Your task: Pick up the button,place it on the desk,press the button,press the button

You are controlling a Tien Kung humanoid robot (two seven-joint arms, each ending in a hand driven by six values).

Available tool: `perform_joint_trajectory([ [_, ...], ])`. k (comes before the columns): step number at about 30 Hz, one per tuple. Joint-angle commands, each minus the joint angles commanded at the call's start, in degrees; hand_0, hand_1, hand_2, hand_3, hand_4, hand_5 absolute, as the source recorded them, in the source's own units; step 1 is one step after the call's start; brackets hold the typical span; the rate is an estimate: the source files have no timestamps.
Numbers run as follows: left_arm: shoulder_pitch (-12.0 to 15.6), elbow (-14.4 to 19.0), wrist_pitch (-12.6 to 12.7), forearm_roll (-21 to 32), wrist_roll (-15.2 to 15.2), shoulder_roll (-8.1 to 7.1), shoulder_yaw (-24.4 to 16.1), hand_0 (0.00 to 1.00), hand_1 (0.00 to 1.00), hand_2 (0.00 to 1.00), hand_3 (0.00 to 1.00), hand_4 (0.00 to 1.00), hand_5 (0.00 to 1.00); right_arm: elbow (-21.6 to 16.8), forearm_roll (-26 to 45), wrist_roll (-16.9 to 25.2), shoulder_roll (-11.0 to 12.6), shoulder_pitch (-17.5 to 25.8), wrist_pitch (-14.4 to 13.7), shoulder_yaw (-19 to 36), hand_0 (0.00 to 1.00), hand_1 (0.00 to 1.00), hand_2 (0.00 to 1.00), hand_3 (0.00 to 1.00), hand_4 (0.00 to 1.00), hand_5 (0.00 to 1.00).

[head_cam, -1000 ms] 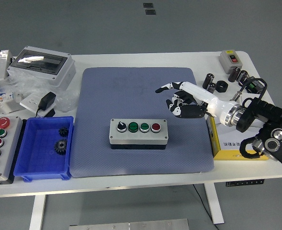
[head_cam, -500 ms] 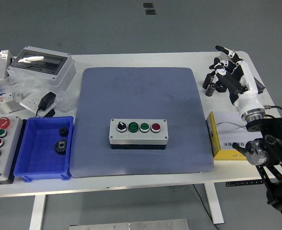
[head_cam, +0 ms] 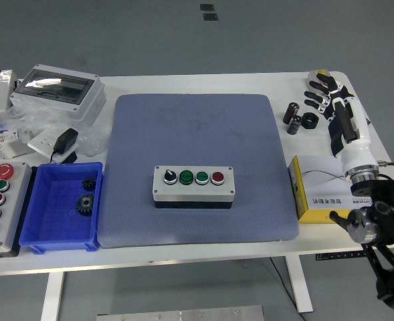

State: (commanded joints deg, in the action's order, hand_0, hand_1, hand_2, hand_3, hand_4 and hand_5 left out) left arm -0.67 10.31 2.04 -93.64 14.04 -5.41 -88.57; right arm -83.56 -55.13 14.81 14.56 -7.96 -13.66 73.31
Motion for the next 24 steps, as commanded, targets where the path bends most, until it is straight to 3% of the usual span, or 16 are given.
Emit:
perform_joint_trajectory([
  [24,-0.6,0.0,-0.1,0.3,-0.2,-2.0,0.5,0.608,0.604,0.547,0.601,0.596,0.269,-0.8,-3.8,-0.4,-0.4,0.8,-1.9,-0.2,0.8,0.766,0.788,0.775,0.88,0.827],
])
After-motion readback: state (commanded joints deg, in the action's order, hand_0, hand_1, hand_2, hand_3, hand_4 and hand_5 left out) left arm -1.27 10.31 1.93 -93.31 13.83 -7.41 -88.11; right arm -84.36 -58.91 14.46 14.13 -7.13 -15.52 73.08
